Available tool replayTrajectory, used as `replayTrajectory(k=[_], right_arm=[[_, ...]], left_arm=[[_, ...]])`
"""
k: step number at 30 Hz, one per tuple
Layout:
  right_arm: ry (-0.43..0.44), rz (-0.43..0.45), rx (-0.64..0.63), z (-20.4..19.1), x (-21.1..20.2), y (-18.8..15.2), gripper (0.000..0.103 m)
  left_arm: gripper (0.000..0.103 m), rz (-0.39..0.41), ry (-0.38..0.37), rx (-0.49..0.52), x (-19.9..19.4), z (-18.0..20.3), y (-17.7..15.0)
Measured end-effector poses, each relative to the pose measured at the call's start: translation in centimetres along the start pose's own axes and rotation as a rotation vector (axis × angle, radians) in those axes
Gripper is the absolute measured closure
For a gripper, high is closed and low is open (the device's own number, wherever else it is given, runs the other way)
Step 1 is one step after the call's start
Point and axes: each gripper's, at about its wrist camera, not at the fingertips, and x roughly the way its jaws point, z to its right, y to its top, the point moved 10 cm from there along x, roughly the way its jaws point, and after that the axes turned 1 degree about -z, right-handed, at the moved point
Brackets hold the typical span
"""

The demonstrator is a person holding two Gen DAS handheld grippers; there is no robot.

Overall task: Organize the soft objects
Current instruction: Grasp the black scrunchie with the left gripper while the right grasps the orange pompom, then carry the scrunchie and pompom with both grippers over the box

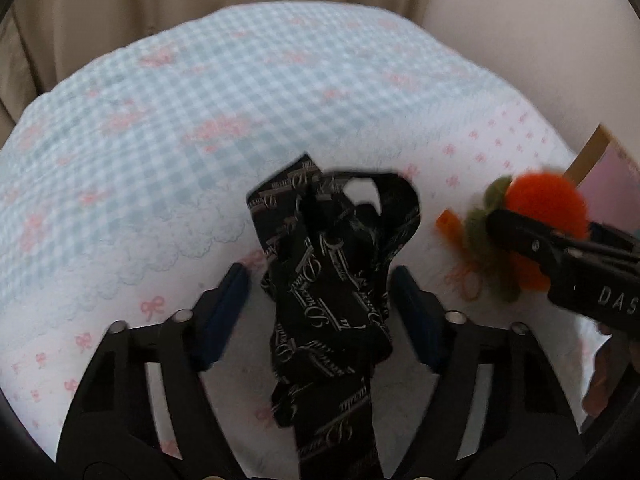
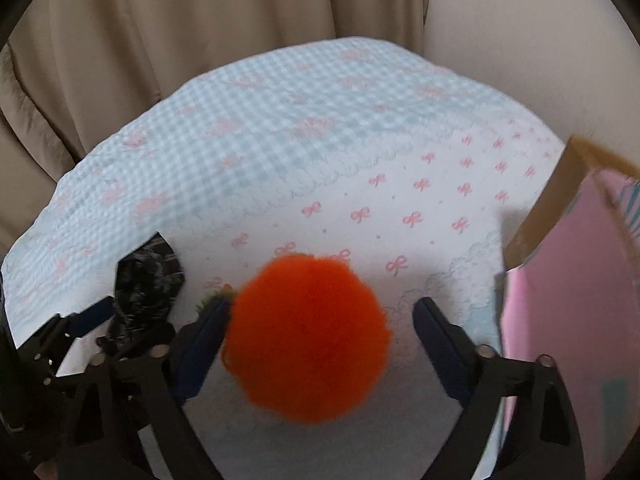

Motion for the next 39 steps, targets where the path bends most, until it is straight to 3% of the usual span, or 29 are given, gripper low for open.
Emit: replayTrajectory(k=[1,4,7,13,19,29,39], right_arm=[[0.014,-0.009,-0.005,-0.1,0.5,-0.2,0.034],[0.034,-0.021,-0.023,-0.7,1.6,-0.8,0.050],[0.037,-0.007,-0.040,-1.1,1.6,-0.8,0.068],[0.046,0.018,-0.060,-2.0,0.2,-0.1,0.068],[0.060,0.051,-0.073,-2.8,-3.1,1.0,0.068],[0.068,0.118,-0.074,-3.1,-14.9,3.3,0.068],[0.038,0.159,-0.064,1.5,-27.8,4.1,0.068]], left_arm=[[0.038,0.018,0.013,0.021,-0.1,0.2,0.0],[0.060,0.030,0.010,0.052,-0.3,0.7,0.0],[0.067,0.023,0.007,0.071,-0.5,1.0,0.2],[0.069,0.021,0.002,0.038,-2.2,0.7,0.5],[0.069,0.032,-0.008,0.027,-6.7,0.9,1.4],[0.069,0.071,-0.057,-0.008,-18.5,4.4,3.7],[0.069,0.113,-0.075,-0.018,-29.1,9.9,5.5]])
